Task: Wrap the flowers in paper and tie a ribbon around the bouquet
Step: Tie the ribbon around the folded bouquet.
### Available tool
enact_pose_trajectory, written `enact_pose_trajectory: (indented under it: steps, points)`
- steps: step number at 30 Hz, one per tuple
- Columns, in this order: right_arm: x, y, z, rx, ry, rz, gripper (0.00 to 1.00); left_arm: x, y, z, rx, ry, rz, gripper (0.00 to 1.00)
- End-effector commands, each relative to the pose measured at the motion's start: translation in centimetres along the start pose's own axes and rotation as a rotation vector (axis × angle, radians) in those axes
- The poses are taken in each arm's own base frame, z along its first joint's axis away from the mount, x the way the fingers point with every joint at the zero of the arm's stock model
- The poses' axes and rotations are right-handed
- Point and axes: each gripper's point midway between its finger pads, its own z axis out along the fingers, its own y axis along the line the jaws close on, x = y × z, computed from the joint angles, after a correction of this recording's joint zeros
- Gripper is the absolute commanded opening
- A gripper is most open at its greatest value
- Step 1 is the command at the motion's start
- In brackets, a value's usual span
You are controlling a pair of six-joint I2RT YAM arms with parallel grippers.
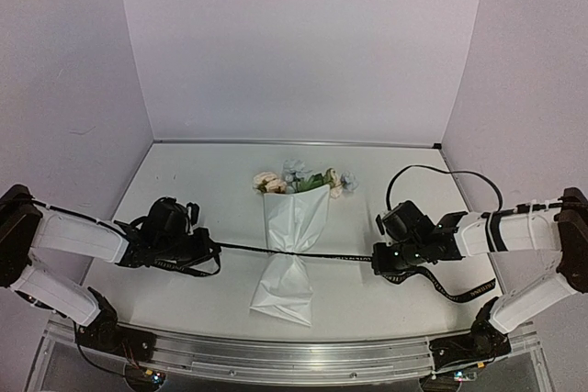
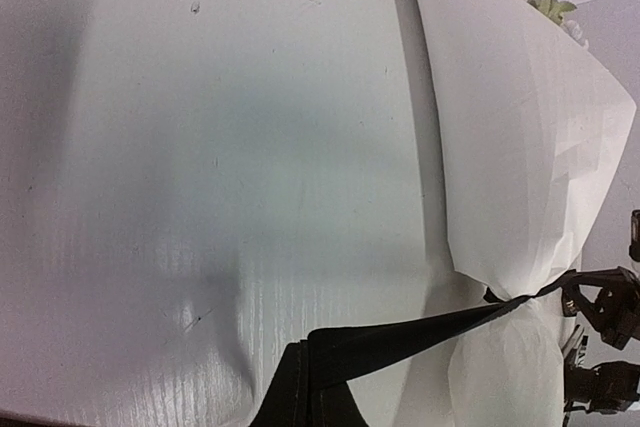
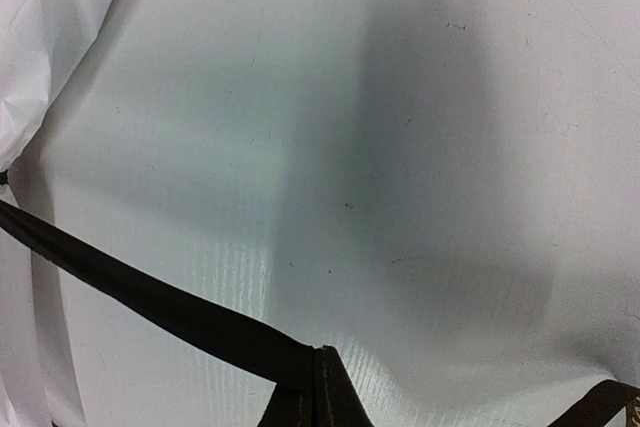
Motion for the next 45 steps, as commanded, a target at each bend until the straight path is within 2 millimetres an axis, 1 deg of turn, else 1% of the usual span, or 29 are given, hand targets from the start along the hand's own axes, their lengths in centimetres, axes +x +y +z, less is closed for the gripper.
enact_pose_trajectory:
  steps: [1, 4, 6, 9, 11, 13, 15, 17, 19, 21, 23, 24, 25, 28, 30, 31, 34, 36, 39, 40, 43, 45]
  points:
    - [4.4, -9.3, -1.0, 0.371, 0.126, 0.026, 0.0, -2.6, 6.8, -1.4, -0.289, -0.131, -0.019, 0.0]
    - [4.3, -9.2, -1.2, 0.371, 0.123, 0.029, 0.0, -3.2, 5.8, -1.7, -0.256, -0.148, 0.015, 0.0]
    - [4.2, -9.1, -1.6, 0.366, 0.128, 0.027, 0.0, -3.8, 4.7, -2.1, -0.222, -0.166, 0.034, 0.0]
    - [3.9, -8.8, -2.5, 0.347, 0.121, 0.029, 0.0, -4.8, 2.9, -3.0, -0.174, -0.184, 0.062, 0.0]
    - [3.8, -8.8, -3.3, 0.342, 0.114, 0.036, 0.0, -5.1, 2.4, -3.6, -0.174, -0.182, 0.078, 0.0]
    - [3.8, -9.2, -4.1, 0.347, 0.107, 0.042, 0.0, -5.4, 2.9, -4.0, -0.211, -0.182, 0.071, 0.0]
    - [3.9, -9.7, -4.5, 0.347, 0.116, 0.073, 0.0, -5.7, 4.1, -4.1, -0.256, -0.172, 0.049, 0.0]
    - [4.5, -10.6, -4.8, 0.359, 0.137, 0.108, 0.0, -5.5, 5.8, -4.0, -0.284, -0.162, -0.006, 0.0]
    - [5.2, -11.5, -5.0, 0.371, 0.155, 0.151, 0.0, -5.3, 6.7, -3.9, -0.276, -0.159, -0.045, 0.0]
    - [5.7, -11.9, -5.0, 0.366, 0.163, 0.171, 0.0, -5.0, 6.8, -3.8, -0.265, -0.155, -0.049, 0.0]
    - [5.9, -11.4, -5.0, 0.341, 0.184, 0.165, 0.0, -5.1, 6.0, -3.6, -0.227, -0.144, -0.015, 0.0]
    - [5.9, -10.9, -5.0, 0.32, 0.2, 0.161, 0.0, -5.4, 5.2, -3.5, -0.199, -0.144, 0.014, 0.0]
    - [5.9, -10.4, -5.0, 0.3, 0.214, 0.153, 0.0, -5.6, 4.0, -3.5, -0.155, -0.141, 0.057, 0.0]
    - [5.4, -8.9, -5.1, 0.269, 0.24, 0.078, 0.0, -5.8, -0.5, -3.8, -0.048, -0.134, 0.245, 0.0]
    - [4.8, -7.4, -5.2, 0.252, 0.254, -0.002, 0.0, -5.2, -3.8, -3.9, 0.01, -0.117, 0.389, 0.0]
    - [4.8, -6.8, -5.2, 0.249, 0.266, -0.04, 0.0, -4.6, -5.8, -3.8, 0.049, -0.1, 0.467, 0.0]
    - [4.3, -4.6, -5.1, 0.238, 0.3, -0.145, 0.0, -3.2, -9.8, -3.4, 0.132, -0.035, 0.609, 0.0]
    - [4.4, -2.9, -4.7, 0.206, 0.33, -0.167, 0.0, -2.1, -11.3, -2.7, 0.161, 0.016, 0.685, 0.0]
    - [4.4, -1.2, -3.8, 0.189, 0.353, -0.171, 0.0, -0.2, -13.6, -1.8, 0.227, 0.104, 0.781, 0.0]
    - [4.4, -0.8, -3.6, 0.182, 0.358, -0.167, 0.0, 0.5, -14.3, -1.4, 0.245, 0.131, 0.812, 0.0]
    - [4.0, 0.2, -3.0, 0.159, 0.341, -0.133, 0.0, 2.3, -17.6, -1.0, 0.314, 0.175, 0.9, 0.0]
    - [3.6, 0.6, -2.9, 0.147, 0.328, -0.121, 0.0, 4.3, -19.1, -0.5, 0.352, 0.223, 0.951, 0.0]
